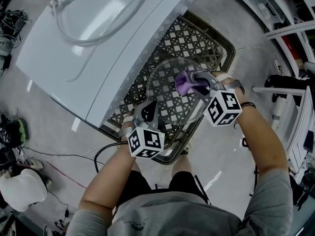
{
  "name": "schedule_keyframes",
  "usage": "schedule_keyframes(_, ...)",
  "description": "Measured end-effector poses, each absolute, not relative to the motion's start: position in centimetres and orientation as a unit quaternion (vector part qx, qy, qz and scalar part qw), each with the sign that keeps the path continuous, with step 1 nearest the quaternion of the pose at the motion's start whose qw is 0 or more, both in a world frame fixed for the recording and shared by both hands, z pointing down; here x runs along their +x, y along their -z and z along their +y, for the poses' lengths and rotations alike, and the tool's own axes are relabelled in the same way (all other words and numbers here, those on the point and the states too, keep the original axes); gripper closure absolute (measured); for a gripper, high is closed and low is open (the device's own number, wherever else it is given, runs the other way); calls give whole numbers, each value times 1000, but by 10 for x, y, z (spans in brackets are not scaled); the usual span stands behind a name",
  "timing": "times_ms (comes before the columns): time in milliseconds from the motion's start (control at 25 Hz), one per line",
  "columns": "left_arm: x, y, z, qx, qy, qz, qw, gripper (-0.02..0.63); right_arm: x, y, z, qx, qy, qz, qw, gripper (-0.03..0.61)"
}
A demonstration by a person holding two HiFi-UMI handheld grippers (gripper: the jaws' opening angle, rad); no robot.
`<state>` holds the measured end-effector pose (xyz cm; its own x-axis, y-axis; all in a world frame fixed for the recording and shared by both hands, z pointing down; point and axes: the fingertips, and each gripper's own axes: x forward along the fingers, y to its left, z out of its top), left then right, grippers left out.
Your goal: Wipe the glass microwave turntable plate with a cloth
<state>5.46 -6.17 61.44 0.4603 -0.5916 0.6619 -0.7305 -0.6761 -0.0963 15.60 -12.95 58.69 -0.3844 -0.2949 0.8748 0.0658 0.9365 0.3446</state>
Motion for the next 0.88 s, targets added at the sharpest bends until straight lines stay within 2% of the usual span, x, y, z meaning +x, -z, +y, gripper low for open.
schedule_keyframes(240, 56, -615, -62, 849, -343, -389, 101, 612, 62, -588, -85, -16, 131, -868, 478, 486)
schedule_keyframes(440, 56, -616, -62, 849, -344, -388, 100, 612, 24, -590, -84, -28, 100, -885, 454, 486)
schedule_keyframes(680, 55, -617, -62, 849, -344, -389, 99, 612, 18, -602, -82, -49, 107, -870, 479, 486)
schedule_keyframes(880, 55, -616, -62, 849, -343, -389, 100, 612, 43, -604, -86, -50, 121, -851, 509, 486)
